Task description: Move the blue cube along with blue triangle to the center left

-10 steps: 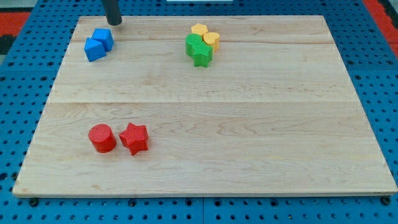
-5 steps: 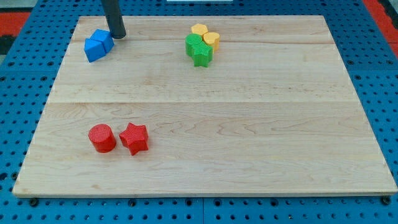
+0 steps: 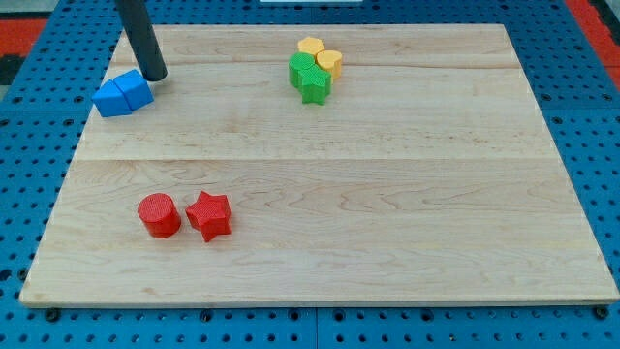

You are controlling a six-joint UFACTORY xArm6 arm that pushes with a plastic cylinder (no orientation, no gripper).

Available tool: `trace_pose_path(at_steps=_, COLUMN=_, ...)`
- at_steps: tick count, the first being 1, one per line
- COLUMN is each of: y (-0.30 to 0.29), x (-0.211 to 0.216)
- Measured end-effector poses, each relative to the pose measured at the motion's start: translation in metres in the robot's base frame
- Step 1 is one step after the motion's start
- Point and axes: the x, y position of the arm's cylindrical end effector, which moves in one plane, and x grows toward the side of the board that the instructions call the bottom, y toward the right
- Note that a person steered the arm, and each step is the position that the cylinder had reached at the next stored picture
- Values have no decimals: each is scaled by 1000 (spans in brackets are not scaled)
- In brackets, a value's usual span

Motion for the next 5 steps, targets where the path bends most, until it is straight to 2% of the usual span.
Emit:
trace_pose_path(at_steps=2, y=-67, x=34)
trace_pose_path(at_steps=5, y=-42, x=80)
